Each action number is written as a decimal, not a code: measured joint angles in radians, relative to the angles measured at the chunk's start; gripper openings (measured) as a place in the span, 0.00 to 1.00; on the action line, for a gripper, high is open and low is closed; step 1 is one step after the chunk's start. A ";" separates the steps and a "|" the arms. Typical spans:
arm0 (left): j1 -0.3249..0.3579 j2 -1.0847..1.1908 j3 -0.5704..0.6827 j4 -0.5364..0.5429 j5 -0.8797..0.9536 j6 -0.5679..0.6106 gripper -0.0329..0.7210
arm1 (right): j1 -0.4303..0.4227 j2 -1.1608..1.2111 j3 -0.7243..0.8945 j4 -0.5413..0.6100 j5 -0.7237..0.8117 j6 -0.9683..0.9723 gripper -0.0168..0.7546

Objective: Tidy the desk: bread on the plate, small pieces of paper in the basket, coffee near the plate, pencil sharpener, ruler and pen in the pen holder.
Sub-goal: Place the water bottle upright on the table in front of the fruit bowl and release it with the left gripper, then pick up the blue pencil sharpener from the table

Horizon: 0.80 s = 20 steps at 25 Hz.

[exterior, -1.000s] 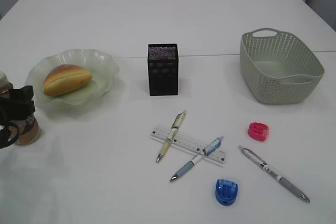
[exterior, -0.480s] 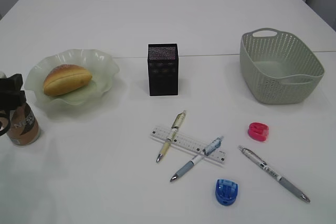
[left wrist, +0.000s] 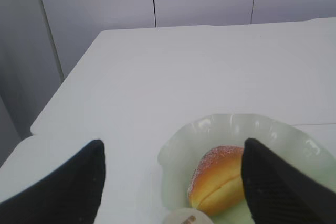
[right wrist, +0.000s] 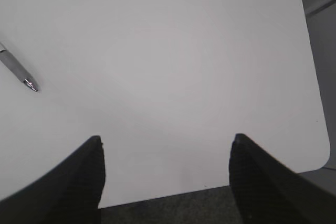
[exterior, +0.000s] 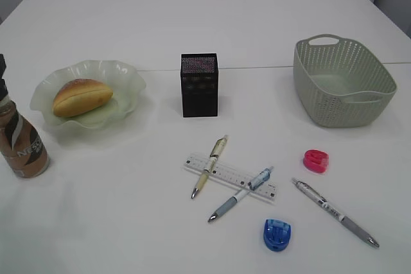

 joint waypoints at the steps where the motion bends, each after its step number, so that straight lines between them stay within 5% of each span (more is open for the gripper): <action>1: 0.000 -0.030 0.000 0.000 0.023 0.005 0.82 | 0.000 0.000 0.000 0.000 0.000 0.000 0.76; 10: 0.000 -0.373 0.001 0.002 0.376 0.032 0.77 | 0.000 0.000 0.000 0.000 0.024 0.000 0.76; 20: 0.000 -0.610 -0.263 0.180 1.204 0.074 0.76 | 0.000 0.000 -0.072 0.002 0.107 0.000 0.76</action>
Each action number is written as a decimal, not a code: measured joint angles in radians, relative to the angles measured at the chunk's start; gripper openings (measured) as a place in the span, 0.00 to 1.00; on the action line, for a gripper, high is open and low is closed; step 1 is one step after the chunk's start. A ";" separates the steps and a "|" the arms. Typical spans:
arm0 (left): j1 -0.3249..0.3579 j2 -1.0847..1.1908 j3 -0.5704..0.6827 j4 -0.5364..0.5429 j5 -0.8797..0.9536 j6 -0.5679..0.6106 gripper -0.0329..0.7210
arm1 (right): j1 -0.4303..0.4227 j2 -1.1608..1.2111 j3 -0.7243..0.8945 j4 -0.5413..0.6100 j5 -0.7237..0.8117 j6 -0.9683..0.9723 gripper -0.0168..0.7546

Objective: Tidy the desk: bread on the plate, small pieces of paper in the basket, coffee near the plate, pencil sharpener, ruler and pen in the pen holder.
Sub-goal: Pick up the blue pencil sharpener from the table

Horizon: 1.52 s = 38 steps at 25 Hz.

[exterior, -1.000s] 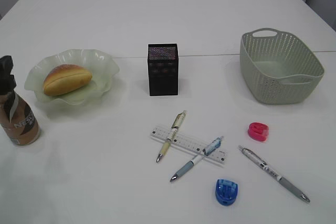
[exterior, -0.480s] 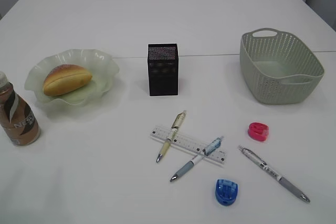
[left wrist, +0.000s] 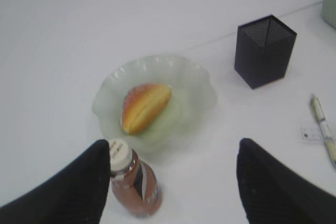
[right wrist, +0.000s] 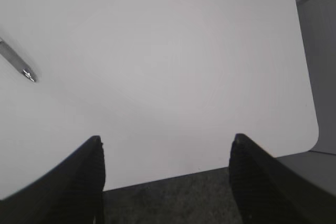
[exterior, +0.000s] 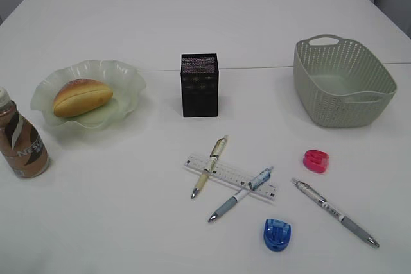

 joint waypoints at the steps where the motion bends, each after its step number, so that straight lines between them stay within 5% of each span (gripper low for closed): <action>1: 0.000 -0.004 -0.040 0.013 0.088 -0.011 0.76 | 0.000 0.000 -0.020 0.009 0.004 0.000 0.76; 12: 0.000 -0.008 -0.289 0.119 0.871 -0.358 0.74 | 0.000 0.048 -0.098 0.117 0.051 0.000 0.77; 19: 0.000 -0.030 -0.295 0.093 0.917 -0.473 0.74 | 0.038 0.121 -0.104 0.158 0.056 0.000 0.77; 38: 0.000 -0.030 -0.295 0.048 0.918 -0.482 0.74 | 0.068 0.370 -0.247 0.326 0.056 -0.098 0.77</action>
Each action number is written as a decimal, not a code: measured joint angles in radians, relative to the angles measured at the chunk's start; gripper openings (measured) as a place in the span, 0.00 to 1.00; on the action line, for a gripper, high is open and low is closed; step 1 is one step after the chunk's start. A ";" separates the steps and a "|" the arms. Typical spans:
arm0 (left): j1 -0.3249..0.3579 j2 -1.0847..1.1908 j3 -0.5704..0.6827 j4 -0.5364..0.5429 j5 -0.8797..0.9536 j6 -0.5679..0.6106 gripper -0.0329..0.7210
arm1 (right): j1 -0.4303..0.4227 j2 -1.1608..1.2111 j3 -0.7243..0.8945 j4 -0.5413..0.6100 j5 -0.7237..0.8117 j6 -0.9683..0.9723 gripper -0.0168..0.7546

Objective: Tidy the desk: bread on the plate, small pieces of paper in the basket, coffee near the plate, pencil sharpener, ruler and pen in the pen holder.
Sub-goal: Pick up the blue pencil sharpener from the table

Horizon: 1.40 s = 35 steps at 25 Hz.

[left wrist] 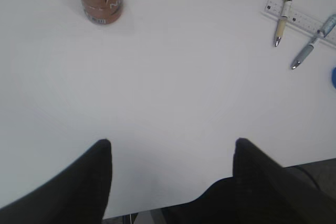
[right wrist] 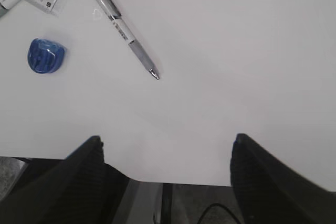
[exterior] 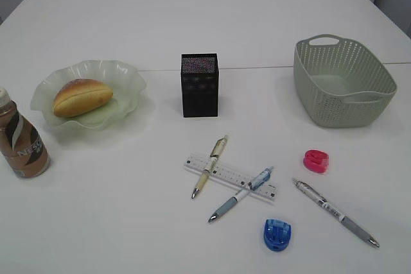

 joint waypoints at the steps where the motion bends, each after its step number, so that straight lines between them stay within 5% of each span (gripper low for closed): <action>1: 0.000 0.000 0.000 -0.008 0.000 0.000 0.74 | 0.002 0.017 -0.005 0.007 0.000 0.000 0.77; 16: 0.000 0.000 0.000 -0.027 0.000 -0.001 0.71 | 0.043 0.167 -0.042 0.228 -0.068 0.232 0.77; 27: 0.000 0.000 0.000 -0.027 0.000 -0.001 0.71 | 0.410 0.398 -0.042 0.110 -0.157 0.465 0.77; 35: 0.000 0.000 0.000 -0.027 0.000 -0.001 0.70 | 0.432 0.515 -0.042 0.173 -0.201 0.476 0.77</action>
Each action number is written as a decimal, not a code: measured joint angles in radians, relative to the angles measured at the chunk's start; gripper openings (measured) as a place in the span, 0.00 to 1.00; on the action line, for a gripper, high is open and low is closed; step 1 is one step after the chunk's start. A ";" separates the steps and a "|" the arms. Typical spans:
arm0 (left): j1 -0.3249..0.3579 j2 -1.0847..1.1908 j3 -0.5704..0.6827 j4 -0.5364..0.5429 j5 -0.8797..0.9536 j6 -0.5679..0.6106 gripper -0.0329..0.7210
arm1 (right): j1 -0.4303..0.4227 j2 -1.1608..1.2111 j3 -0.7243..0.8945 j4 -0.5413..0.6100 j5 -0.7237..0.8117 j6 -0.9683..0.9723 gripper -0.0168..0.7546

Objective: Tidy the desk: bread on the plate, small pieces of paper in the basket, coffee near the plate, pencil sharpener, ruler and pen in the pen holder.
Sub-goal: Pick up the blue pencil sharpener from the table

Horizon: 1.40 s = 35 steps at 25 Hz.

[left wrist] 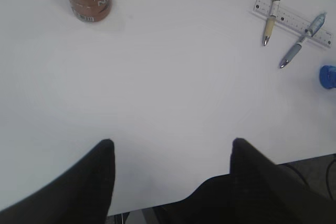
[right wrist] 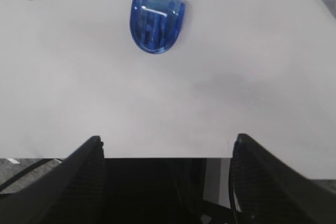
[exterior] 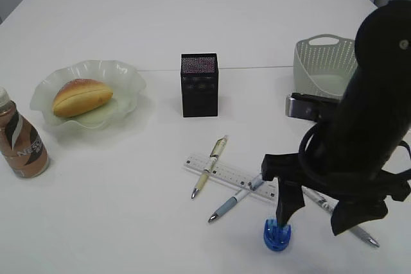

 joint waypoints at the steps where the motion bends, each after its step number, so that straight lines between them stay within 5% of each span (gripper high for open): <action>1: 0.000 0.000 0.000 0.000 0.000 0.000 0.70 | 0.000 0.003 0.000 -0.005 -0.029 0.000 0.77; 6: 0.000 0.000 0.000 0.000 0.000 -0.002 0.70 | 0.000 0.020 0.000 -0.013 -0.164 0.002 0.77; 19: 0.000 0.000 0.000 0.006 0.001 -0.002 0.70 | 0.000 0.115 -0.006 0.088 -0.228 0.090 0.77; 35: 0.000 0.000 0.000 0.006 0.001 -0.002 0.70 | 0.000 0.215 -0.007 -0.022 -0.230 0.195 0.77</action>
